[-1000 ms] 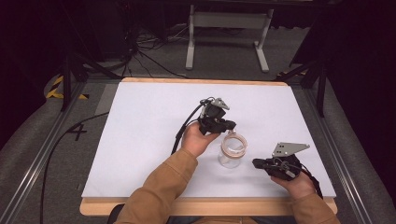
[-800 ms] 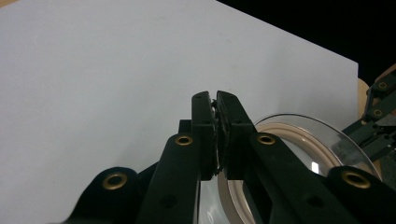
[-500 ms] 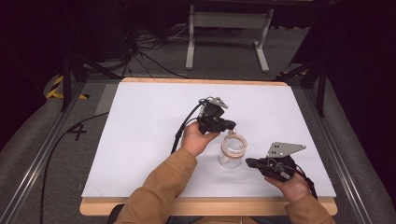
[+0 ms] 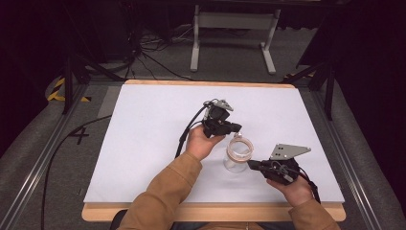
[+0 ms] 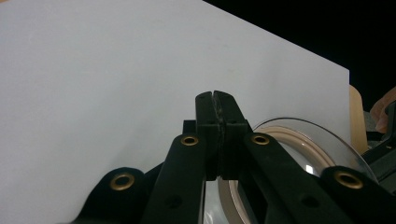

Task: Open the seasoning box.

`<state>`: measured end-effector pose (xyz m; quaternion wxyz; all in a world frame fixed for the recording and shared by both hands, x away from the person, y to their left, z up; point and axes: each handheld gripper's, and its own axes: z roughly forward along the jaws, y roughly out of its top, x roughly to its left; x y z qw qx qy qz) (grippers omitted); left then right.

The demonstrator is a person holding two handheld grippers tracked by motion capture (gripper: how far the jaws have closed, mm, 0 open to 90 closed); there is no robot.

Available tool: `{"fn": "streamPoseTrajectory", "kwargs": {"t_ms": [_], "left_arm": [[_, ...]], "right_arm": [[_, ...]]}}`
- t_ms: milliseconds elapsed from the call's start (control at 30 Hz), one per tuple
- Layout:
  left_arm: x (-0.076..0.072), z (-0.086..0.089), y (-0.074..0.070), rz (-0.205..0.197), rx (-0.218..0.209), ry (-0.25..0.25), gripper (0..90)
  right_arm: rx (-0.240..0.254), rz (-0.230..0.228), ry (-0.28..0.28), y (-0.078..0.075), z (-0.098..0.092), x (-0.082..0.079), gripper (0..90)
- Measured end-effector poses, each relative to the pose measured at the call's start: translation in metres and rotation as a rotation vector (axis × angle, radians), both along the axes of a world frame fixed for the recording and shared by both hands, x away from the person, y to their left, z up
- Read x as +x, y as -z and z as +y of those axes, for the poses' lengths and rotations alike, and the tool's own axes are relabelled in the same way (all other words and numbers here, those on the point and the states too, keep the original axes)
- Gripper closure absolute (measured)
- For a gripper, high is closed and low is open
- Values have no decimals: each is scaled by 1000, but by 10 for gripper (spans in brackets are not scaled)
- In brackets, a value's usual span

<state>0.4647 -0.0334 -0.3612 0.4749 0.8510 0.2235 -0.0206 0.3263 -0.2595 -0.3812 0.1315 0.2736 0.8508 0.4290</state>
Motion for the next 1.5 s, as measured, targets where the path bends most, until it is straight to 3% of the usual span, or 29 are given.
{"fn": "streamPoseTrajectory", "kwargs": {"t_ms": [400, 733, 1133, 1367, 1500], "left_arm": [[2, 1, 2, 5, -6, -13, 899], [-3, -1, -2, -44, 28, 8, 898], [-3, -2, -1, -36, 14, 7, 899], [-2, -4, 2, -46, 43, 2, 899], [-1, -3, 2, -33, 43, 8, 899]], "right_arm": [[16, 11, -8, 0, 2, 1, 895], [20, 23, -17, 0, 2, 0, 895], [25, 26, -14, 0, 3, 1, 895], [37, 25, -7, -1, 3, 1, 895], [62, 20, 9, -3, 2, 2, 895]]}}
